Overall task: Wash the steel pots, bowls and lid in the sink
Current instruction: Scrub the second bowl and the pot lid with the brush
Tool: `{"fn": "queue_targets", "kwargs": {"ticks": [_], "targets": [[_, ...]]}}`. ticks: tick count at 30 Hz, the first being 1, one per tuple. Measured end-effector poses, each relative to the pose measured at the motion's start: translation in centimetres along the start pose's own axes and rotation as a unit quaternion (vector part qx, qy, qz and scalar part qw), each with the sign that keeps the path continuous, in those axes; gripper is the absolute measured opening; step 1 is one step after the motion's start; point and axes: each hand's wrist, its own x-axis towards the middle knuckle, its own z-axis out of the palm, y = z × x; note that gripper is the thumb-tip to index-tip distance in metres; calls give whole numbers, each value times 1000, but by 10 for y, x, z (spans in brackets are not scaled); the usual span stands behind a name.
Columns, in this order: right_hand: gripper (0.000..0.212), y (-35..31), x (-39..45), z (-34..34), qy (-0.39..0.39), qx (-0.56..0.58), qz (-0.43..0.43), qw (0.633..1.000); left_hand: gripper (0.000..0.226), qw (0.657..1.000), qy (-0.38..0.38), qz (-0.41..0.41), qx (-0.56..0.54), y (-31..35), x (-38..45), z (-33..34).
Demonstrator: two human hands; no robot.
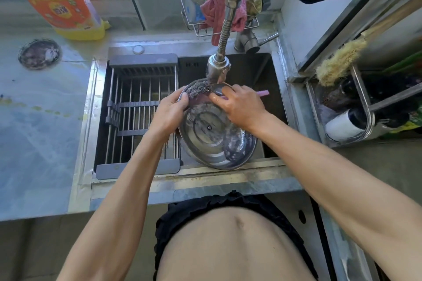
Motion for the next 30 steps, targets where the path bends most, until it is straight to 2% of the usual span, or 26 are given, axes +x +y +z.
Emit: {"fn": "queue_targets", "kwargs": {"ticks": [3, 7, 10, 12, 16, 18, 21, 23, 24, 26, 30], "targets": [[40, 3, -4, -5, -123, 56, 163, 977, 36, 998, 35, 51, -3, -1, -2, -2], [30, 6, -14, -3, -234, 180, 329, 897, 42, 984, 140, 108, 7, 0, -2, 8], [29, -4, -15, 2, -314, 314, 402, 801, 48, 973, 222, 69, -18, 0, -3, 27], [27, -13, -19, -2, -347, 407, 413, 737, 50, 965, 254, 45, -52, -5, 0, 36], [30, -28, -16, -23, -400, 578, 426, 570, 48, 967, 241, 30, -77, -17, -4, 56], [31, -31, -5, -28, -392, 630, 416, 527, 47, 971, 218, 8, -96, -21, -9, 63], [30, -29, 11, -26, -327, 688, 422, 492, 56, 970, 192, -19, -149, -31, -16, 65], [30, -28, 17, -20, -267, 725, 440, 457, 55, 967, 175, -24, -186, -34, -21, 64], [29, -27, 19, -16, -235, 730, 457, 451, 53, 965, 171, -33, -198, -33, -23, 64], [27, -27, 22, -9, -198, 699, 488, 484, 51, 959, 172, -53, -221, -32, -27, 61], [32, -17, 6, -11, -182, 625, 507, 565, 47, 953, 199, -67, -218, -34, -26, 49]]}}
